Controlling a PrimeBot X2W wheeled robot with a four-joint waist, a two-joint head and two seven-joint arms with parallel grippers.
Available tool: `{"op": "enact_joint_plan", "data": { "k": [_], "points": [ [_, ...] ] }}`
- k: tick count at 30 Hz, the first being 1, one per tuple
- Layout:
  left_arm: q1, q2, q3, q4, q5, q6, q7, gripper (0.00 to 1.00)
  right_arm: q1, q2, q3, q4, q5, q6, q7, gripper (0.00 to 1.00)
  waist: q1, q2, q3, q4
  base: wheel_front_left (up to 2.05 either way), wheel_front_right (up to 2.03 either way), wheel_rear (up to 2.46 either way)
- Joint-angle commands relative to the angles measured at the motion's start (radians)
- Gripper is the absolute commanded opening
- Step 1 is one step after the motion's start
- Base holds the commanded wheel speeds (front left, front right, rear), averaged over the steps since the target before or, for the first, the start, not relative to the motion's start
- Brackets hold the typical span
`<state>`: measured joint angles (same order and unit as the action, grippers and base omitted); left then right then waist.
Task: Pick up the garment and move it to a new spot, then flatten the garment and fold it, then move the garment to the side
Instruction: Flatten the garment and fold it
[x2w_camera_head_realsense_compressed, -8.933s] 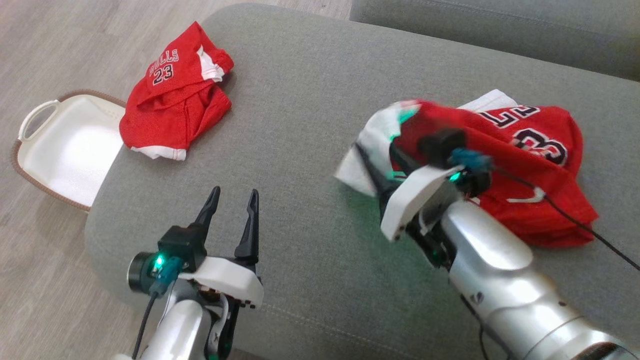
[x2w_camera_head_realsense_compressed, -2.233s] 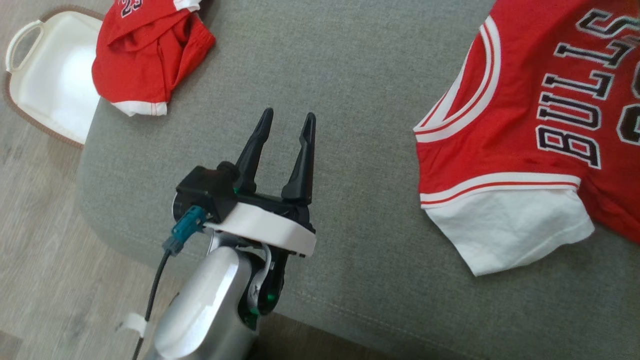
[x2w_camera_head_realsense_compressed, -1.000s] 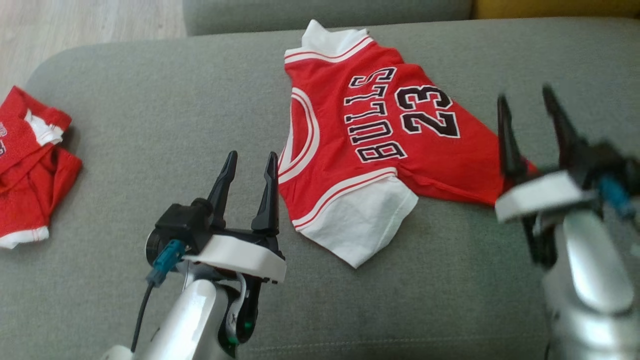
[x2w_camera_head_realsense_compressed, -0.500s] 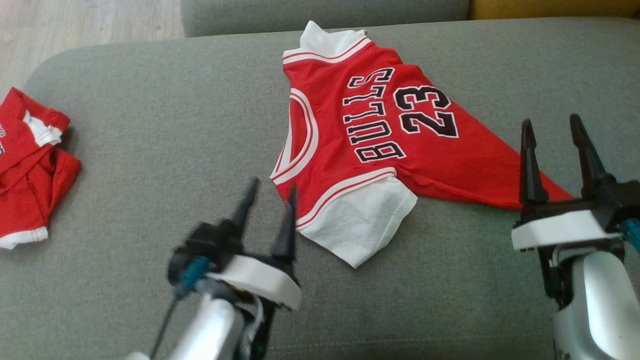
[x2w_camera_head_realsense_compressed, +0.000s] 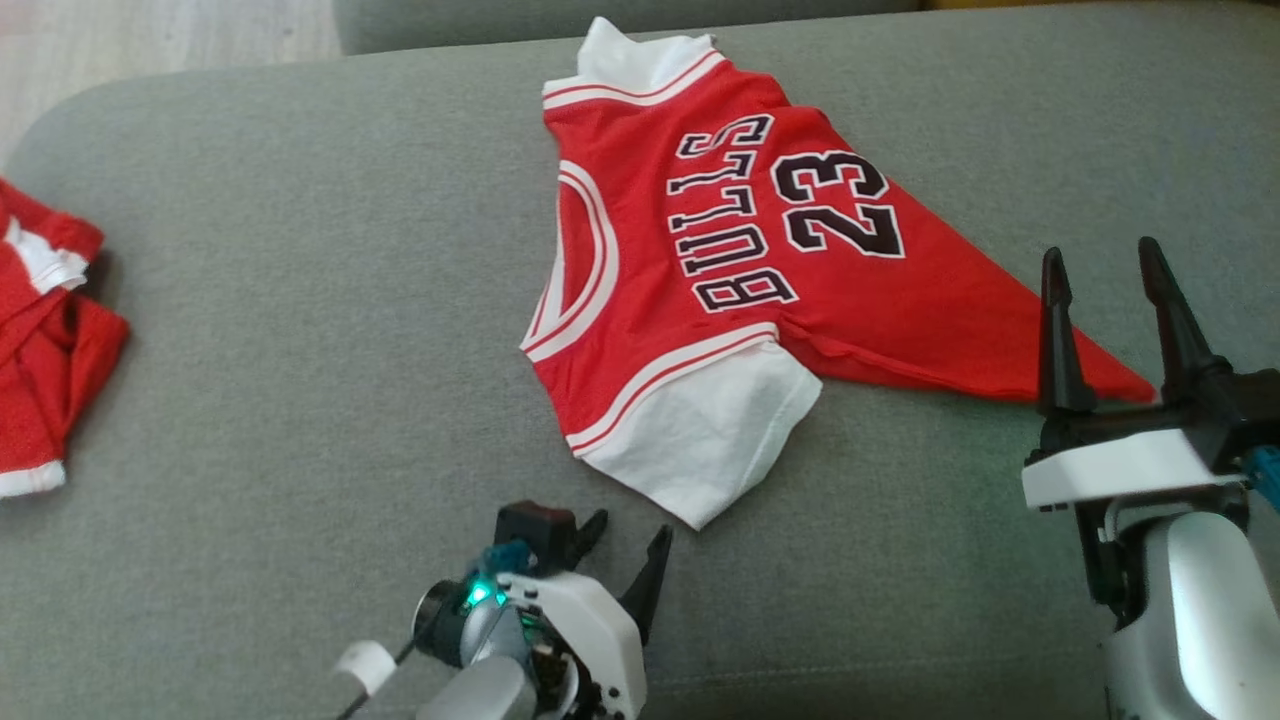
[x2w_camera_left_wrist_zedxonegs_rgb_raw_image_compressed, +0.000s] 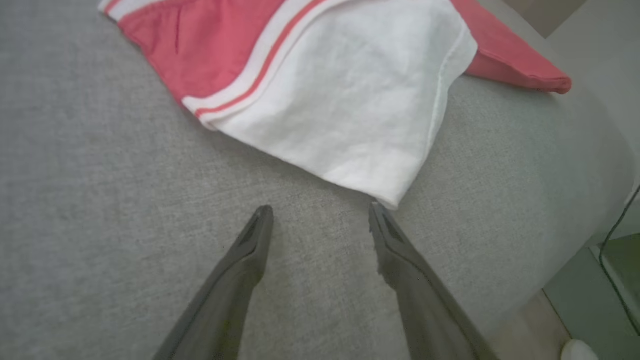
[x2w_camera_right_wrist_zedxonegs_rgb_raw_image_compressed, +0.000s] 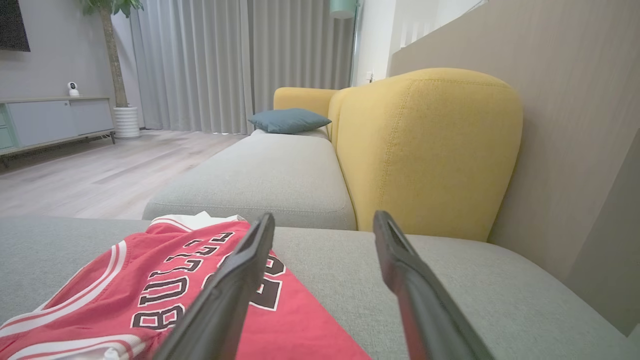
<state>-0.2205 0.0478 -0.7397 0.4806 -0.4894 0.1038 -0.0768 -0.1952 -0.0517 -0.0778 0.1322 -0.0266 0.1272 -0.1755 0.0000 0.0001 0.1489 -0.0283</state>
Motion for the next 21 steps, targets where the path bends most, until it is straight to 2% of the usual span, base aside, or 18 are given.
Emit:
{"op": "enact_joint_plan", "data": {
  "k": [1, 11, 20, 21],
  "points": [
    [-0.046, 0.002, 0.013, -0.018, -0.049, -0.009, 0.012, 1.0, -0.037, 0.001, 0.024, -0.036, 0.009, 0.003, 0.003, 1.0, 0.0, -0.0001, 0.007, -0.016, 0.0, 0.0, 0.0],
    [-0.107, 0.002, -0.063, 0.019, -0.16, -0.023, 0.007, 1.0, -0.057, 0.001, 0.023, -0.029, 0.01, 0.003, 0.001, 1.0, 0.0, -0.0001, 0.026, -0.073, 0.0, 0.0, 0.0],
    [-0.149, 0.002, -0.124, 0.043, -0.223, -0.017, -0.016, 1.0, -0.074, 0.001, 0.029, -0.017, 0.005, 0.003, 0.001, 1.0, 0.0, -0.0001, 0.032, -0.101, 0.0, 0.0, 0.0],
    [-0.154, 0.002, -0.133, 0.048, -0.23, -0.018, -0.018, 0.65, -0.075, 0.001, 0.028, -0.016, 0.004, 0.003, 0.0, 1.0, 0.0, -0.0001, 0.032, -0.103, 0.0, 0.0, 0.0]
  ]
}}
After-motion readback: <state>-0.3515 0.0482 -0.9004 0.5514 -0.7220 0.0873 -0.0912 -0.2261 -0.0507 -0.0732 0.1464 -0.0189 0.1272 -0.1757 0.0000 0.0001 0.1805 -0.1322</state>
